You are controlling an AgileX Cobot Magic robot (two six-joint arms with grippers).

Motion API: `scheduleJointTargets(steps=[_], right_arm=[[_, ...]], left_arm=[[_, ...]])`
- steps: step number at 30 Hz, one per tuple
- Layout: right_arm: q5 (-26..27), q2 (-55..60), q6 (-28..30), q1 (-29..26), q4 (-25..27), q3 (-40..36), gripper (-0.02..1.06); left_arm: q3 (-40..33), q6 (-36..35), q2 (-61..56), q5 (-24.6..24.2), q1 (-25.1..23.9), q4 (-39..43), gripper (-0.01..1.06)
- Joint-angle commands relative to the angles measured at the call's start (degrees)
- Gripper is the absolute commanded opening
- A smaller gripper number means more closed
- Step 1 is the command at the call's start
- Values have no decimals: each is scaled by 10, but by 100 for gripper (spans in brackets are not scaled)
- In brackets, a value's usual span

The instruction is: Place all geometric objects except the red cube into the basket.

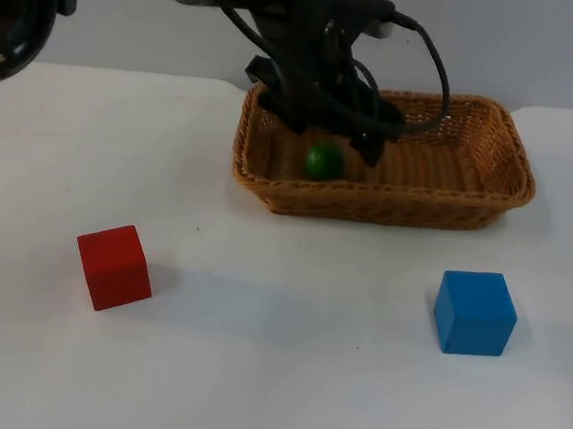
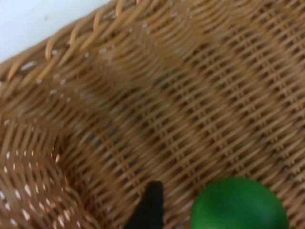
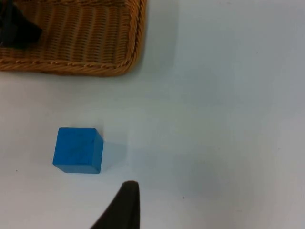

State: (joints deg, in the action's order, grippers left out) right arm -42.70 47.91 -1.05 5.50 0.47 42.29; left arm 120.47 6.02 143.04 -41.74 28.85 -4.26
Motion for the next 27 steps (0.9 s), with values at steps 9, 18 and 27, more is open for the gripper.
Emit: scheduleJointTargets(steps=[9, 18, 27], right_arm=[[-3, -2, 6, -3, -1, -1, 105], [1, -2, 6, -3, -5, -1, 105], [1, -2, 6, -3, -5, -1, 105]], left_arm=[[5, -5, -114, -124, 1, -37, 91], [-3, -4, -186, -202, -2, -38, 91], [-60, -7, -215, -229, -2, -62, 91]])
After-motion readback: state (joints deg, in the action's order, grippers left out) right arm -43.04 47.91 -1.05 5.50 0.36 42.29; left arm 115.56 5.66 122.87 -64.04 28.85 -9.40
